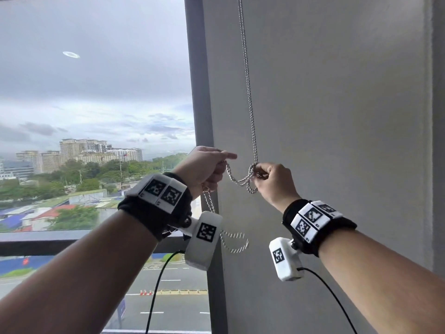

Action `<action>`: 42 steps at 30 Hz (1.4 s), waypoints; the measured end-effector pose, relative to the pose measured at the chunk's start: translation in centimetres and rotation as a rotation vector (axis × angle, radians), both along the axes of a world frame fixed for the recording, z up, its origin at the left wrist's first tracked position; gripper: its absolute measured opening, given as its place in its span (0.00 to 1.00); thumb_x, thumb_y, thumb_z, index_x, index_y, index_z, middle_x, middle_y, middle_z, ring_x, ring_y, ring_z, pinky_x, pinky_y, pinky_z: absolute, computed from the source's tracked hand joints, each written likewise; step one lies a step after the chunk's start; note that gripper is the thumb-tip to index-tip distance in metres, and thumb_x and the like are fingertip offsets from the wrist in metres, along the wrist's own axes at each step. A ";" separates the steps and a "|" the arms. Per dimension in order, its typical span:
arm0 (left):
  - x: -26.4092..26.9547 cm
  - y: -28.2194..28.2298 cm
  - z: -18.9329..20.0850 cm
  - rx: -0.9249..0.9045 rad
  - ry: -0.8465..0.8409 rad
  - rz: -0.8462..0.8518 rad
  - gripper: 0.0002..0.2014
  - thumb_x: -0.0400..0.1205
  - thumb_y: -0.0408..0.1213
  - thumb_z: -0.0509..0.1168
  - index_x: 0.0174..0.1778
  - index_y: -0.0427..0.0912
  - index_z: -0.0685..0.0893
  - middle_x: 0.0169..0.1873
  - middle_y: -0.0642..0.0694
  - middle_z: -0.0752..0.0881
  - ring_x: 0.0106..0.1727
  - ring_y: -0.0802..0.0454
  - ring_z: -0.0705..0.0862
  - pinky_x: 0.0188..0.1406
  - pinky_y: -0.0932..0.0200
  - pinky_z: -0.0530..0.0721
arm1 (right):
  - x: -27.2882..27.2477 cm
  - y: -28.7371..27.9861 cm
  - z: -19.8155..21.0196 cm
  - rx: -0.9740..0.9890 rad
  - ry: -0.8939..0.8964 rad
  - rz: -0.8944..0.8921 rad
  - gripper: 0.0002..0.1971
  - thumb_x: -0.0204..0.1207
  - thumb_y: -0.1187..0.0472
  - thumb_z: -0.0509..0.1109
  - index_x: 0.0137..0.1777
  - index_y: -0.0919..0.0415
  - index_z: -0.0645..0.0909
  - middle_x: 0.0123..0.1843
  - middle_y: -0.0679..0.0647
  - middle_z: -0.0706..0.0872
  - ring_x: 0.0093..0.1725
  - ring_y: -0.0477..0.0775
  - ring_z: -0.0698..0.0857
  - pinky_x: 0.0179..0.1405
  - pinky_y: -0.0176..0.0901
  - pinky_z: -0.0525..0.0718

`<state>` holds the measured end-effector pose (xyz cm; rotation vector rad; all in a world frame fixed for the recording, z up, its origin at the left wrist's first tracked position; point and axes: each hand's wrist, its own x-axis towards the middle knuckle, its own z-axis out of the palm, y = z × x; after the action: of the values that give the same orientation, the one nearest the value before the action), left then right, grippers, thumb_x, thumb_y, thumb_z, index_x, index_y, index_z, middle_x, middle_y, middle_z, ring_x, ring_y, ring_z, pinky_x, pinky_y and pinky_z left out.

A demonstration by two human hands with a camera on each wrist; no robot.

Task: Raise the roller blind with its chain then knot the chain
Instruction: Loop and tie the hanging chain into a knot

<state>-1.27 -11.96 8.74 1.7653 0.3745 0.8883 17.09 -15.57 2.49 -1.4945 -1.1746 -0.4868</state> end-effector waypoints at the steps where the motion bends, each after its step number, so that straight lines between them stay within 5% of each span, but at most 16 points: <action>1: 0.0 0.0 0.0 -0.026 -0.009 -0.004 0.11 0.84 0.33 0.58 0.55 0.35 0.83 0.16 0.53 0.69 0.16 0.58 0.63 0.14 0.69 0.64 | -0.1 -0.1 0.0 0.008 0.001 0.010 0.01 0.71 0.64 0.76 0.41 0.59 0.89 0.34 0.52 0.91 0.34 0.50 0.87 0.35 0.28 0.76; 4: 0.3 -0.1 -0.4 -0.125 -0.043 -0.056 0.05 0.82 0.31 0.61 0.50 0.37 0.81 0.23 0.45 0.78 0.21 0.51 0.76 0.31 0.53 0.85 | -0.3 -0.2 -0.1 0.033 -0.001 0.024 0.04 0.69 0.65 0.77 0.36 0.58 0.85 0.27 0.43 0.84 0.27 0.39 0.82 0.31 0.20 0.74; 6: 0.6 -0.1 -0.8 -0.197 -0.050 -0.105 0.01 0.81 0.30 0.62 0.46 0.39 0.78 0.29 0.42 0.80 0.26 0.46 0.82 0.43 0.44 0.87 | -0.4 -0.3 -0.2 0.054 0.000 0.037 0.06 0.69 0.65 0.77 0.35 0.57 0.83 0.27 0.42 0.83 0.28 0.37 0.81 0.32 0.19 0.73; 12: 1.2 0.5 -1.7 -0.237 0.068 -0.089 0.01 0.79 0.32 0.61 0.44 0.39 0.75 0.30 0.42 0.81 0.26 0.49 0.82 0.34 0.53 0.88 | -1.0 -0.7 -0.3 0.094 0.105 0.149 0.11 0.71 0.65 0.76 0.48 0.57 0.77 0.37 0.47 0.86 0.32 0.41 0.84 0.33 0.21 0.77; 16: 1.3 1.0 -2.9 -0.324 0.105 -0.078 0.07 0.78 0.31 0.63 0.51 0.36 0.75 0.33 0.40 0.81 0.26 0.48 0.81 0.39 0.49 0.87 | -1.0 -1.2 -0.3 0.059 0.157 0.227 0.13 0.73 0.65 0.74 0.56 0.57 0.82 0.42 0.52 0.91 0.38 0.50 0.89 0.43 0.39 0.88; 22: 2.2 1.4 -5.7 -0.356 0.180 -0.035 0.03 0.75 0.28 0.66 0.42 0.36 0.77 0.32 0.40 0.81 0.25 0.47 0.81 0.51 0.42 0.84 | -0.9 -1.0 -0.3 0.048 0.208 0.266 0.07 0.70 0.62 0.73 0.47 0.56 0.90 0.36 0.51 0.91 0.36 0.52 0.89 0.49 0.57 0.90; 26: 2.9 1.4 -6.8 -0.385 0.166 -0.073 0.05 0.73 0.27 0.68 0.41 0.35 0.78 0.30 0.41 0.81 0.22 0.51 0.79 0.36 0.51 0.88 | -1.3 -1.2 0.2 0.033 0.212 0.262 0.05 0.71 0.63 0.74 0.44 0.59 0.91 0.32 0.49 0.90 0.33 0.48 0.87 0.46 0.52 0.90; 31: 3.6 0.7 -6.1 -0.343 -0.044 -0.078 0.08 0.76 0.25 0.65 0.33 0.38 0.78 0.26 0.42 0.78 0.17 0.55 0.72 0.23 0.62 0.80 | -1.8 -1.2 0.4 0.006 0.194 0.255 0.07 0.75 0.61 0.72 0.45 0.62 0.91 0.32 0.62 0.90 0.29 0.49 0.80 0.38 0.54 0.85; 36: 4.3 0.9 -4.8 -0.278 -0.258 0.075 0.10 0.77 0.24 0.64 0.33 0.40 0.75 0.23 0.41 0.82 0.14 0.57 0.68 0.16 0.70 0.63 | -2.1 -1.8 0.3 -0.011 0.184 0.275 0.08 0.73 0.60 0.73 0.48 0.63 0.90 0.29 0.52 0.85 0.30 0.49 0.77 0.37 0.53 0.83; 42: 4.6 1.1 -4.3 -0.167 -0.215 0.165 0.05 0.75 0.29 0.70 0.34 0.36 0.82 0.26 0.41 0.82 0.15 0.58 0.66 0.15 0.71 0.60 | -2.4 -2.4 -0.4 0.010 0.106 0.271 0.08 0.70 0.59 0.76 0.44 0.64 0.84 0.30 0.46 0.80 0.29 0.45 0.74 0.35 0.41 0.77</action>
<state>3.34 -10.85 4.46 1.4852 0.4439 1.1205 14.67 -17.99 2.14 -1.3110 -1.2649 -0.2264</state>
